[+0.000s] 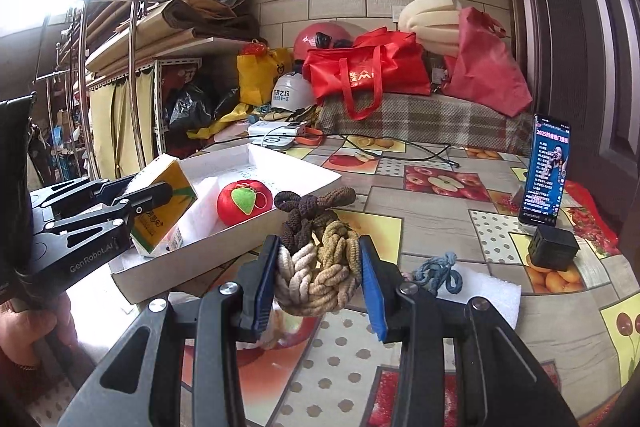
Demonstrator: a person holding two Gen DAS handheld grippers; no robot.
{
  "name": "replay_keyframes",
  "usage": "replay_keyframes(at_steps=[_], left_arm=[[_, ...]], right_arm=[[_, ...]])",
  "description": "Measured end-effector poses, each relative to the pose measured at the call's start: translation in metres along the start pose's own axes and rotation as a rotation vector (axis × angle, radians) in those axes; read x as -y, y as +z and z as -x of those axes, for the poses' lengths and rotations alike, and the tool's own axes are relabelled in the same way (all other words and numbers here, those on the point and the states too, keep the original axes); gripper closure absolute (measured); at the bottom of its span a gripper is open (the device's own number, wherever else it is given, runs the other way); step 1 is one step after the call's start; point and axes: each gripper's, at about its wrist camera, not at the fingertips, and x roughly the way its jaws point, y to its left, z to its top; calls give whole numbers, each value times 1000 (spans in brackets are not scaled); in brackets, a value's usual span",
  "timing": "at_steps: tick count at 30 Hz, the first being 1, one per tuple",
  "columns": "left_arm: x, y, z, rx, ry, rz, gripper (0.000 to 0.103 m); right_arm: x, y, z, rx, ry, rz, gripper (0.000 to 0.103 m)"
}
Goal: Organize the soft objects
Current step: 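Carry the juice carton with the left tool while the right tool carries the rope knot over the box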
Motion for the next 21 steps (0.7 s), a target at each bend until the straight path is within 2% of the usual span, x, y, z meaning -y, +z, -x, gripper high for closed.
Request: replay_keyframes(at_steps=[11, 16, 21], left_arm=[[-84, -2, -24, -21, 164, 136, 77], [-113, -1, -38, -33, 192, 202, 77], [-122, 3, -52, -37, 206, 196, 77]], right_arm=[[-53, 14, -33, -11, 85, 39, 64], [-80, 23, -58, -32, 121, 46, 64], [-108, 30, -81, -78, 174, 82, 64]])
